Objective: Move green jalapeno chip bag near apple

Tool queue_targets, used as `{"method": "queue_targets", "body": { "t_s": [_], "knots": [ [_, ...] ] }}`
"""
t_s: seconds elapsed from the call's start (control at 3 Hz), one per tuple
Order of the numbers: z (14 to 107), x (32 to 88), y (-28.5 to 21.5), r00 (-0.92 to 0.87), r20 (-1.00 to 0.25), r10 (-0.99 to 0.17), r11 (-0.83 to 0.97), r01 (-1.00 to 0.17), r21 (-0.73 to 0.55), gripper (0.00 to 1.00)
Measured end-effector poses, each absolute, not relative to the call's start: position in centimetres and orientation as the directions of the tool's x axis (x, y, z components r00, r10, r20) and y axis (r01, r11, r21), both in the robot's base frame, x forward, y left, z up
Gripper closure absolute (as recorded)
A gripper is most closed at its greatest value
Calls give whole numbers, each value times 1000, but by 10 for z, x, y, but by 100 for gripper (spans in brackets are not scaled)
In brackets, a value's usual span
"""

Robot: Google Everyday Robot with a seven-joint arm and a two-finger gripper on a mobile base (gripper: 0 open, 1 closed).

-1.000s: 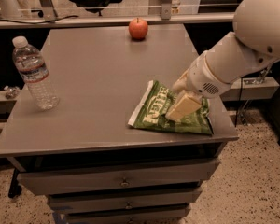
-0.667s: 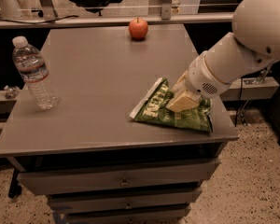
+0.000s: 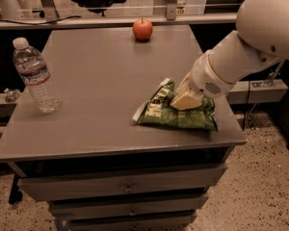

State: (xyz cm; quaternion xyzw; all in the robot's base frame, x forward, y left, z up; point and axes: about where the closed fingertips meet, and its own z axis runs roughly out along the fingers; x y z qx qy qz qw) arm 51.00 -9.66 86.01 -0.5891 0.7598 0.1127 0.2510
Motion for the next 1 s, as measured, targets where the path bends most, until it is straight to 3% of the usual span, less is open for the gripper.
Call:
{"method": "queue_targets", "body": {
  "t_s": [1.0],
  "knots": [
    [917, 548, -114, -252, -523, -814, 400, -896, -191, 100]
  ]
}}
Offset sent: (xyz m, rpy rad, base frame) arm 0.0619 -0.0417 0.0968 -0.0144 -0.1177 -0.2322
